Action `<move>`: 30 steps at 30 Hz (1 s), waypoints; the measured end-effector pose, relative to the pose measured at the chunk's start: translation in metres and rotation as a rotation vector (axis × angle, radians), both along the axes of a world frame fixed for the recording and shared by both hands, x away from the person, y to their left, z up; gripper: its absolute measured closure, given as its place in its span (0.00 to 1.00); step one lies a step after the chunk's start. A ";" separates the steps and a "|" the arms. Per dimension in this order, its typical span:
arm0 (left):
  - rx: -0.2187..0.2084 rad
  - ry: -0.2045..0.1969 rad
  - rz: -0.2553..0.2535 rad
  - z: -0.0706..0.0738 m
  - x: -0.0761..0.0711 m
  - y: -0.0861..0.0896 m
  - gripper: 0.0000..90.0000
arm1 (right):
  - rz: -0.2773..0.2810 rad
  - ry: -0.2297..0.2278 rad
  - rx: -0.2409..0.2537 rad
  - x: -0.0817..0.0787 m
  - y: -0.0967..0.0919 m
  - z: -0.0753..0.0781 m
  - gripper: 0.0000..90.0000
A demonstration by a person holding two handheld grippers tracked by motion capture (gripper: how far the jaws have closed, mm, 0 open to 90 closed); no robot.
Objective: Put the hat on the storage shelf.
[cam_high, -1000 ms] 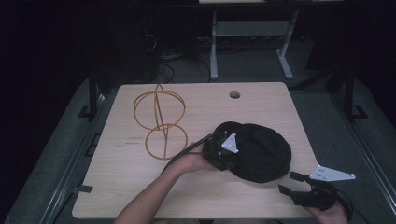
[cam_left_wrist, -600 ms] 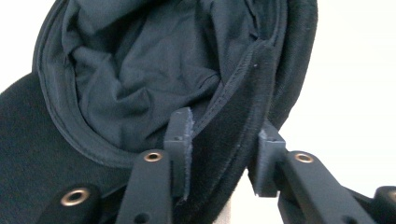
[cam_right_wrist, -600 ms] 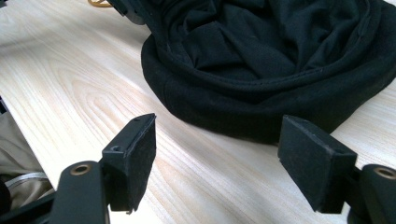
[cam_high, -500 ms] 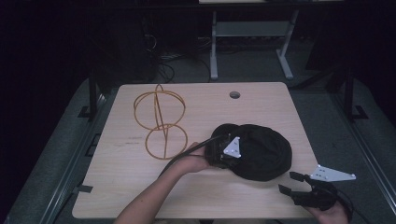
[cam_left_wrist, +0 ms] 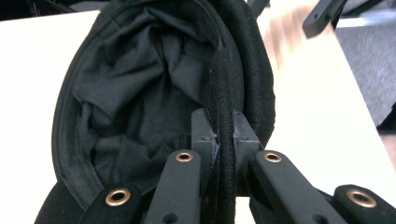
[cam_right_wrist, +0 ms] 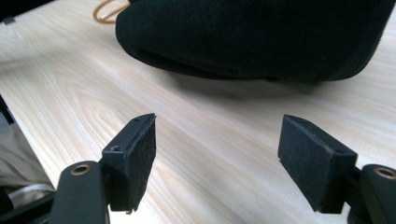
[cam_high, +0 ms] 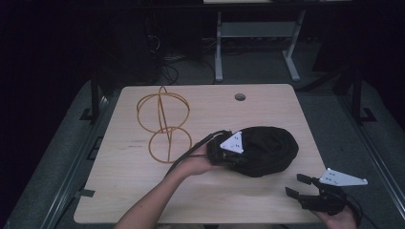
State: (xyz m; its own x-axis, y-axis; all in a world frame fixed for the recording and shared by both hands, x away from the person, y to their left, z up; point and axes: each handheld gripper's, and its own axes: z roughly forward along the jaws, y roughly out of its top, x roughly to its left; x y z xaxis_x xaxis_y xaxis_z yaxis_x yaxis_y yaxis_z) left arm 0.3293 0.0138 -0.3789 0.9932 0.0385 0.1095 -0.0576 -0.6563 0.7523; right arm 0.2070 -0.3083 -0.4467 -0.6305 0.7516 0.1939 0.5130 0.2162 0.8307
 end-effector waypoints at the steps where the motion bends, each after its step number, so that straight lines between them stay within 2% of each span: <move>1: -0.016 0.005 0.007 0.002 0.000 0.001 0.93 | -0.001 -0.010 0.005 0.000 0.000 0.001 0.31; 6: -0.108 0.041 0.029 0.015 0.000 0.009 0.94 | -0.007 -0.055 0.032 -0.003 0.003 0.009 0.30; 10: -0.121 0.053 0.039 0.020 0.000 0.013 0.94 | -0.003 -0.068 0.043 -0.004 0.005 0.012 0.30; 17: -0.176 0.090 0.060 0.029 0.000 0.022 0.94 | 0.018 -0.086 0.046 -0.004 0.013 0.016 0.30; 23: -0.262 0.167 0.073 0.036 0.004 0.034 0.94 | 0.021 -0.110 0.072 -0.005 0.015 0.021 0.30; 27: -0.319 0.205 0.072 0.042 0.006 0.042 0.94 | 0.024 -0.129 0.082 -0.006 0.017 0.024 0.29; 28: -0.345 0.221 0.079 0.044 0.005 0.044 0.94 | 0.024 -0.129 0.082 -0.006 0.017 0.024 0.29; 30: -0.370 0.229 0.083 0.047 0.004 0.047 0.94 | 0.024 -0.141 0.086 -0.006 0.019 0.026 0.29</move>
